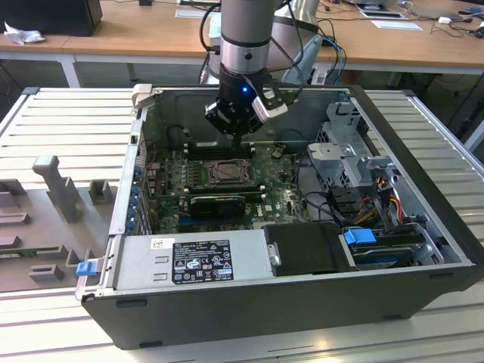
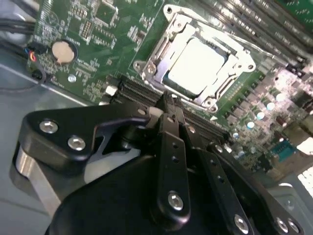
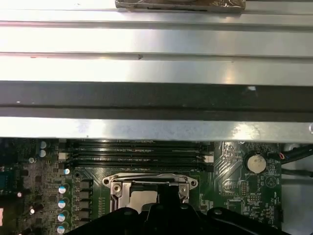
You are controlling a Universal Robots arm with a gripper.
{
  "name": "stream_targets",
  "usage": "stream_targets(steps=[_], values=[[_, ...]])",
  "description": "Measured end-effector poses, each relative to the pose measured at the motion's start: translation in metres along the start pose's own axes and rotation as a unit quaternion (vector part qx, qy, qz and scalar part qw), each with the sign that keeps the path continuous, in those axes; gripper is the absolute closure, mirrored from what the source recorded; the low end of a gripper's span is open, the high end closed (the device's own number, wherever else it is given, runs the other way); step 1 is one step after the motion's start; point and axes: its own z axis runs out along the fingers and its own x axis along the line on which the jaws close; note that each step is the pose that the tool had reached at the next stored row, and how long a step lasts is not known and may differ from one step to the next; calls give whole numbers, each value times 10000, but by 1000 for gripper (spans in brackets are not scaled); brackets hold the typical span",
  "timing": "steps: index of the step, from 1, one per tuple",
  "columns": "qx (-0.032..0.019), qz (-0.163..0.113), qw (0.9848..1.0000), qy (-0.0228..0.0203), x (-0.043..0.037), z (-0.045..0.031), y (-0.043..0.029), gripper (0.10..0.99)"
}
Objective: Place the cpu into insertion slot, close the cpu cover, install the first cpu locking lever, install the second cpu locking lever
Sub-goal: 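Install the second cpu locking lever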
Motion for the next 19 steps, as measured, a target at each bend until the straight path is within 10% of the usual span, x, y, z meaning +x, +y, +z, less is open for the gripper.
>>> stream_targets(steps=[14,16,19], values=[[-10,2,10000,58,9,2,-568,980],[-124,0,9999,65,10,16,-609,980],[-142,-1,9999,66,12,17,-698,980]])
